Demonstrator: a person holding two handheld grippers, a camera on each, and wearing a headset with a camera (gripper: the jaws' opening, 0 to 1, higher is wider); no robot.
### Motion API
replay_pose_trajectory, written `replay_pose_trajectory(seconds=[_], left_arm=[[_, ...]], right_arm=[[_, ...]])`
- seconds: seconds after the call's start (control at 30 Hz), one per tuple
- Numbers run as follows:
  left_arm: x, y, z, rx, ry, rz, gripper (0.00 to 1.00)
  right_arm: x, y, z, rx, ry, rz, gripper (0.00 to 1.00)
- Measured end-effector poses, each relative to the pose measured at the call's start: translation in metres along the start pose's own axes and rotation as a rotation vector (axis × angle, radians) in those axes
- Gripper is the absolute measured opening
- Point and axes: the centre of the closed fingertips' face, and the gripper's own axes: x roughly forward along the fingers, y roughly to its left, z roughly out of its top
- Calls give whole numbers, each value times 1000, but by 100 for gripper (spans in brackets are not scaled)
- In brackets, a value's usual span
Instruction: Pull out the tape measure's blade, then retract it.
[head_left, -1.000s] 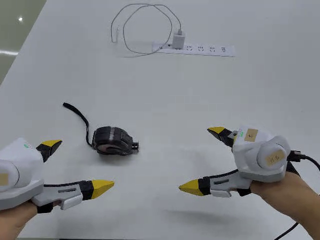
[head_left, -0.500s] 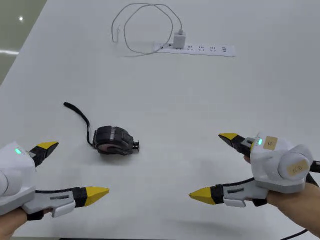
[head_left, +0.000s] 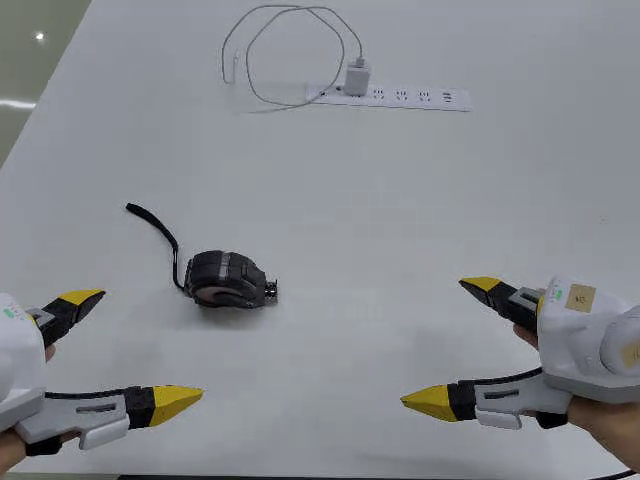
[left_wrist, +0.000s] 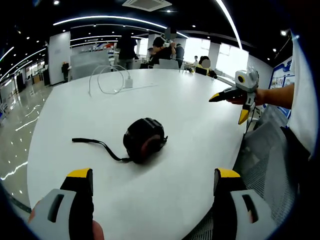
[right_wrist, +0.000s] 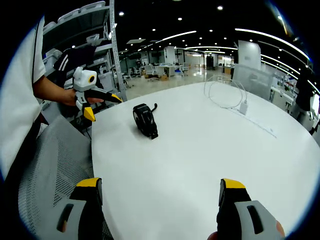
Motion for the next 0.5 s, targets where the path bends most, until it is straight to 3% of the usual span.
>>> replay_pose_trajectory(seconds=[0.5], left_arm=[[-8,1,-5,22,14,-7,99]], right_arm=[[-24,2,-18,25,11,-45,97]])
